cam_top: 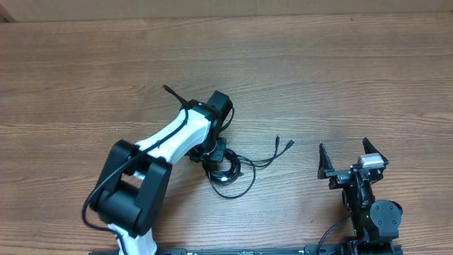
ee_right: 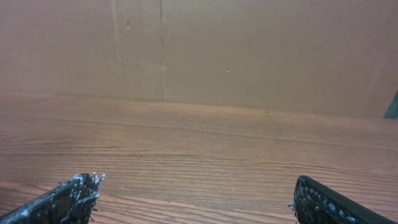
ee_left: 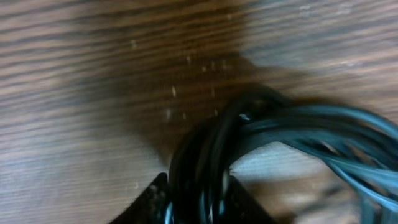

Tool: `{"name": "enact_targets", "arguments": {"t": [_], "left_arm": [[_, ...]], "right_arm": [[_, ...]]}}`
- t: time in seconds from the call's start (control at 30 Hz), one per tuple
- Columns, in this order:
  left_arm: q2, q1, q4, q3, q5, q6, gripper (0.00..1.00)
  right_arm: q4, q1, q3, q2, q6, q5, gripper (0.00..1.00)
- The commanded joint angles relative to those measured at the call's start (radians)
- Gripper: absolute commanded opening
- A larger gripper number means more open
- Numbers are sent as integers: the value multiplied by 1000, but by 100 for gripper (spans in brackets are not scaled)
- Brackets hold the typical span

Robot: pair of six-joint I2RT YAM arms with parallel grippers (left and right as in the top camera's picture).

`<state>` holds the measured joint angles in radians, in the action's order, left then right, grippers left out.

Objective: Untangle cables
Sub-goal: 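Lift the black cable coil upward with the left gripper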

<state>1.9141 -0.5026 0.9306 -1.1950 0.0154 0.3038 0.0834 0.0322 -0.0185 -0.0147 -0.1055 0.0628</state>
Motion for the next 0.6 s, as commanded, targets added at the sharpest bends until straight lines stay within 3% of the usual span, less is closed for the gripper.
{"name": "enact_targets", "arguments": {"t": [0.0, 0.17, 0.57], "left_arm": [[51, -2, -32, -10, 33, -34, 4], [50, 0, -23, -21, 62, 0, 4], [-134, 62, 204, -246, 55, 179, 4]], "right_arm": [[-3, -6, 10, 11, -1, -10, 100], [-3, -6, 10, 12, -1, -10, 100], [-3, -6, 10, 12, -1, -10, 100]]}}
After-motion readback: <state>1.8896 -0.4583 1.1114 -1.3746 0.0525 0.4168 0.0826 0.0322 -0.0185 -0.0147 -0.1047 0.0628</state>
